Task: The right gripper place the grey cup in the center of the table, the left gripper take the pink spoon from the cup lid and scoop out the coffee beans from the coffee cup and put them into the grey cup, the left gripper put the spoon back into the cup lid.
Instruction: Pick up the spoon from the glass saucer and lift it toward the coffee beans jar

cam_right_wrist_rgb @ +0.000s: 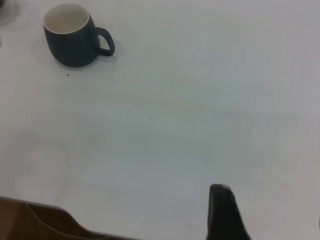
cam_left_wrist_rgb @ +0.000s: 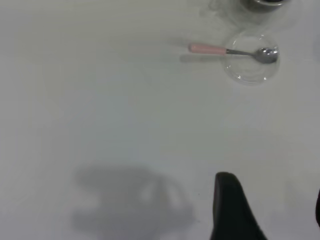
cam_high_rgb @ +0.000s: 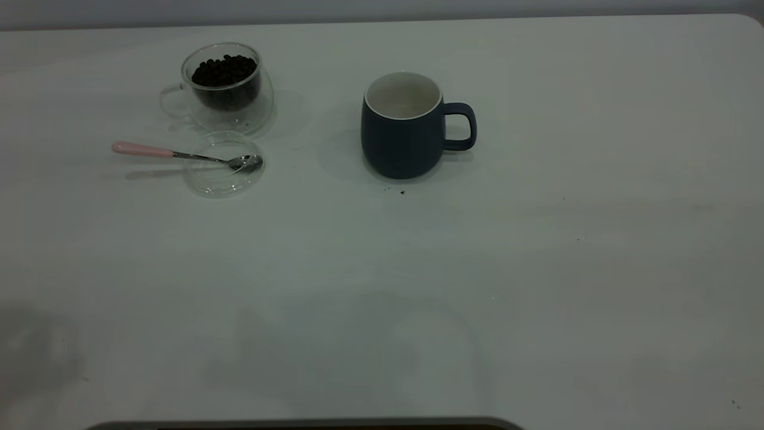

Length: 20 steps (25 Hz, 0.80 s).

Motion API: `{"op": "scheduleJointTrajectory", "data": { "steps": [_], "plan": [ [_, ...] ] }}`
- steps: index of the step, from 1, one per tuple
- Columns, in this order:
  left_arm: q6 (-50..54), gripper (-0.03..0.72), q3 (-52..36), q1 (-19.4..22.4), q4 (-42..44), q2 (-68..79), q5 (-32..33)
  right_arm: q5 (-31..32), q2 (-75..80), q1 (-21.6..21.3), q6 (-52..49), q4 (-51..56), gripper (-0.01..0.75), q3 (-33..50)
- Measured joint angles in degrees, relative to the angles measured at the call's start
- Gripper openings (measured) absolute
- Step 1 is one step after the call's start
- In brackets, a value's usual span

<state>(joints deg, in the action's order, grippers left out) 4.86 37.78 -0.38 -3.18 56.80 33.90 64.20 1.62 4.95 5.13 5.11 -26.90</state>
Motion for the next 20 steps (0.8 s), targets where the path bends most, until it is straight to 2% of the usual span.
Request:
{"op": "scheduleJointTrajectory", "data": {
  "steps": [6,13,16,20],
  "plan": [
    [0.5,0.437,9.3,1.6,-0.4,18.7,-1.6,0.0,0.0,0.0,0.0,0.0,0.483,0.0],
    [-2.4,0.436,20.6,11.9,-2.9,37.1,-0.7,0.0,0.0,0.0,0.0,0.0,0.483,0.0],
    [-9.9,0.436,23.8,16.0,-9.7,44.1,-0.4,0.0,0.0,0.0,0.0,0.0,0.483,0.0],
    [-27.6,0.436,27.9,19.6,-24.5,53.4,0.9,0.0,0.0,0.0,0.0,0.0,0.483,0.0]
  ]
}}
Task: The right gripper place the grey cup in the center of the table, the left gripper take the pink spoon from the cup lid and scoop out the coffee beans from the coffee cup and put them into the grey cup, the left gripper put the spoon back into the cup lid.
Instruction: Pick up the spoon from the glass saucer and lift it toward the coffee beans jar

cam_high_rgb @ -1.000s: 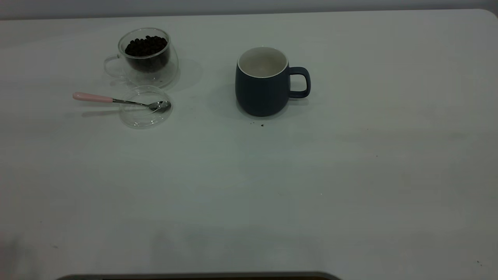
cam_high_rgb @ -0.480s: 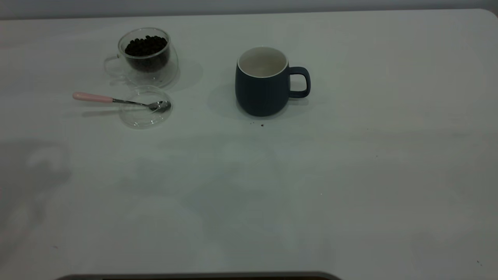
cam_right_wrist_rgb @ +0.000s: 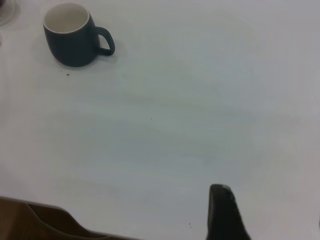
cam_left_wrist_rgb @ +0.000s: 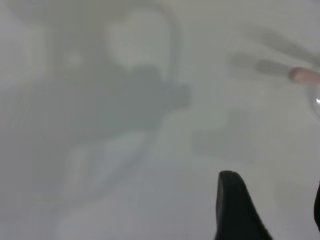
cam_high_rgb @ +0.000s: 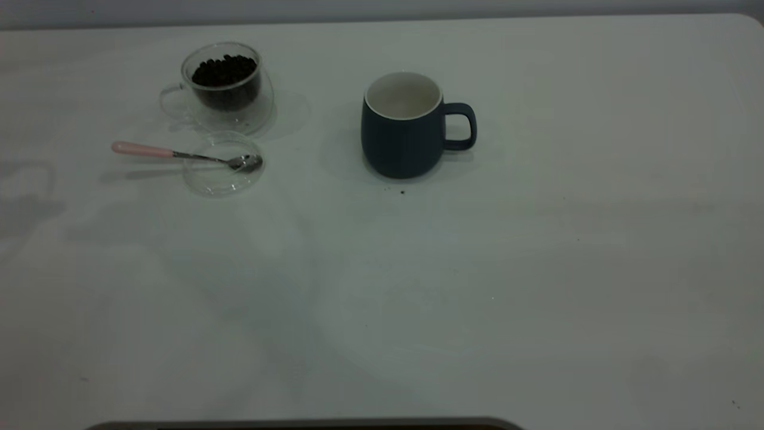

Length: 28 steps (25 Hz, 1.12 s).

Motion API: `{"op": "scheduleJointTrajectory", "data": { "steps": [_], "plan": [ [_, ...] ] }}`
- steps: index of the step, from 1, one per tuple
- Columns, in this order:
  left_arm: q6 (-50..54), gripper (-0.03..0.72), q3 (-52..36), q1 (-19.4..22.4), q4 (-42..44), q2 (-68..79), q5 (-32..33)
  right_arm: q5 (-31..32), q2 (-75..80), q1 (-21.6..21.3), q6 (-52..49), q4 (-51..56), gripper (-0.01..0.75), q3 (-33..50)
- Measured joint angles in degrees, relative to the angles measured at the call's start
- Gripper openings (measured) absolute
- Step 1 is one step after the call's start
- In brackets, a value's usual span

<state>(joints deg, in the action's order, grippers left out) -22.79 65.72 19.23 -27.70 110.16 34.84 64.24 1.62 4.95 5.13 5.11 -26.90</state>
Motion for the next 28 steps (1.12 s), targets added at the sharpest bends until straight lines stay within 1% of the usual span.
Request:
{"op": "scheduleJointTrajectory", "data": {
  "steps": [2,4,7,10,13,17,23,28],
  "plan": [
    [-10.9,0.436,2.4,0.7,-7.2,4.5,1.6,0.0,0.0,0.0,0.0,0.0,0.483,0.0],
    [-18.3,0.436,4.8,1.0,-12.1,9.3,2.7,0.0,0.0,0.0,0.0,0.0,0.483,0.0],
    [-24.5,0.45,9.3,1.0,-16.5,16.1,3.7,0.0,0.0,0.0,0.0,0.0,0.483,0.0],
    [-25.4,0.49,14.3,1.0,-17.7,21.8,6.0,0.0,0.0,0.0,0.0,0.0,0.483,0.0],
    [-25.4,0.515,17.1,1.0,-18.5,24.7,6.5,0.0,0.0,0.0,0.0,0.0,0.483,0.0],
    [-27.1,0.527,17.8,0.8,-20.6,25.2,6.3,0.0,0.0,0.0,0.0,0.0,0.483,0.0],
    [-33.5,0.63,18.0,-1.4,-25.8,26.8,5.2,0.1,0.0,0.0,0.0,0.0,0.483,0.0],
    [-35.3,0.642,20.7,-3.0,-26.5,29.9,4.6,0.1,0.0,0.0,0.0,0.0,0.483,0.0]
  ]
}}
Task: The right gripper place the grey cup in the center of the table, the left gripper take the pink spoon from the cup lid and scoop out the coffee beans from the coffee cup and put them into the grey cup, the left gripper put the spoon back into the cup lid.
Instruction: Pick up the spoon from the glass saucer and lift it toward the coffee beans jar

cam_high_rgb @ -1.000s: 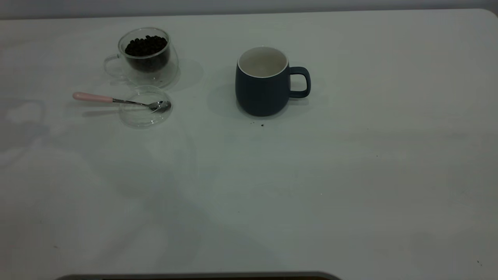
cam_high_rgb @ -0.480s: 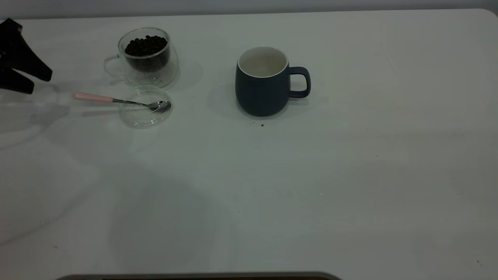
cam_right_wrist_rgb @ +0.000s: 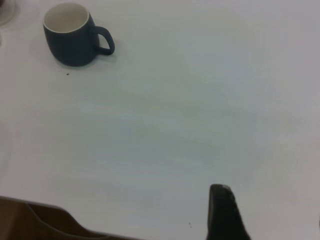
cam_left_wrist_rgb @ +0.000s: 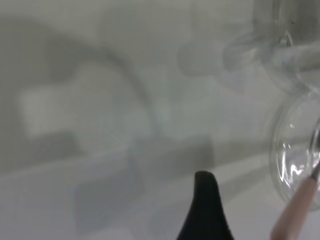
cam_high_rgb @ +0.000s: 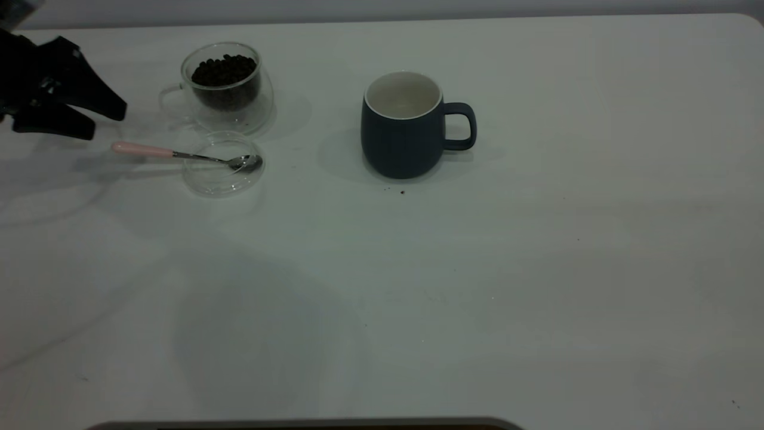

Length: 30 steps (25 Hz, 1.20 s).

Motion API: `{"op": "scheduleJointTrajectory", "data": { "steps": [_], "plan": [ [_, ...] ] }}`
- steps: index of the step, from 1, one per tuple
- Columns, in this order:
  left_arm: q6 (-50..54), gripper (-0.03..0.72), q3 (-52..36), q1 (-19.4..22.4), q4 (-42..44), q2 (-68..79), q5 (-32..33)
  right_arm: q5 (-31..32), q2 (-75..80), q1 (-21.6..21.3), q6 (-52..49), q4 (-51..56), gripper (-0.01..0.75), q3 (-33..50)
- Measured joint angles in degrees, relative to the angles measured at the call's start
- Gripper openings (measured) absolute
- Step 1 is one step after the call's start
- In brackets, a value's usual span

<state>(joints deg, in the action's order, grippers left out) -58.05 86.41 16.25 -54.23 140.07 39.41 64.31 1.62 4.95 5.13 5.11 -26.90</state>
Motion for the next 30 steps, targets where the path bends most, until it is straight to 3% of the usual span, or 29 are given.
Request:
{"op": "scheduleJointTrajectory", "data": {
  "steps": [14,30],
  "plan": [
    [-2.7,0.59,3.7,-0.7,-5.4,6.9,3.7,0.0,0.0,0.0,0.0,0.0,0.483,0.0],
    [-5.0,0.586,3.7,-0.7,-8.1,8.6,8.2,0.0,0.0,0.0,0.0,0.0,0.483,0.0]
  ]
}}
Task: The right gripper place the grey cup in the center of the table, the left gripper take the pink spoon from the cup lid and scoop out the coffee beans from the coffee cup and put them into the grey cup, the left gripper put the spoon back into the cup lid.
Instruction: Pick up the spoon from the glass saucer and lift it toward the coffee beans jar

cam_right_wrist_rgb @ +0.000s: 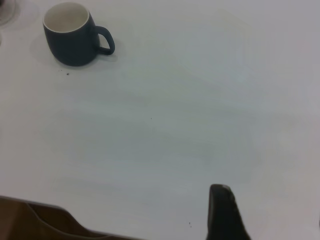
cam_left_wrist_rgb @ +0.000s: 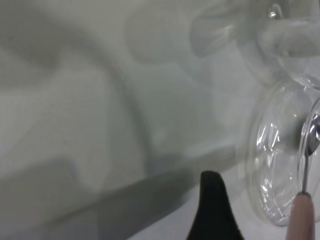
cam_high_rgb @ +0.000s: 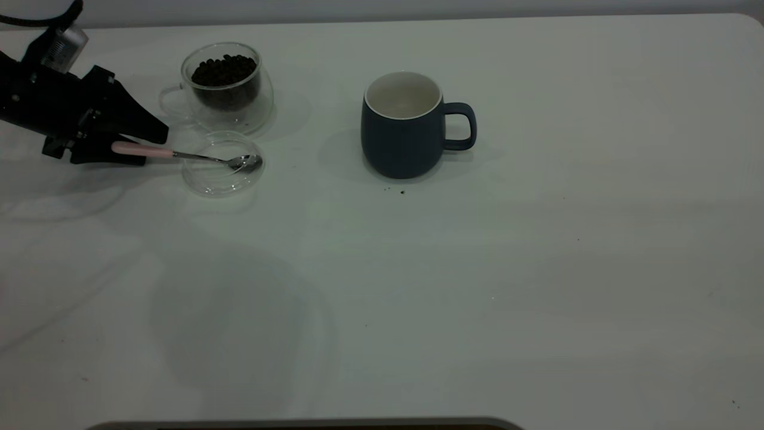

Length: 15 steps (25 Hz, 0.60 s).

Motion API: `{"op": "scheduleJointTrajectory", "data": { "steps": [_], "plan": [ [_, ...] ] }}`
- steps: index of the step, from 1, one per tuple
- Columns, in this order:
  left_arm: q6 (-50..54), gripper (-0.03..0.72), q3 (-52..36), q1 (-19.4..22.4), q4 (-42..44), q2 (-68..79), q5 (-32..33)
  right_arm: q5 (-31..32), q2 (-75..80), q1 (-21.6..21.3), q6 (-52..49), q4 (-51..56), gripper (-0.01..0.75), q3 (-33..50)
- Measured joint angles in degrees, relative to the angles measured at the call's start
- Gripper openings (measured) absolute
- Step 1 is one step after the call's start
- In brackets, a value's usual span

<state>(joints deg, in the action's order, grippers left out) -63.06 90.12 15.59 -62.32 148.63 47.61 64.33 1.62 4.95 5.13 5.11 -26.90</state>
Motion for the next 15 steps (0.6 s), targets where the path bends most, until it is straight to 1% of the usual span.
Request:
{"op": "scheduleJointTrajectory", "data": {
  "steps": [7,15],
  "plan": [
    [0.1,0.586,0.0,0.0,0.1,0.5,3.5,0.0,0.0,0.0,0.0,0.0,0.483,0.0],
    [1.4,0.586,0.0,0.0,0.5,0.6,4.1,0.0,0.0,0.0,0.0,0.0,0.483,0.0]
  ]
}}
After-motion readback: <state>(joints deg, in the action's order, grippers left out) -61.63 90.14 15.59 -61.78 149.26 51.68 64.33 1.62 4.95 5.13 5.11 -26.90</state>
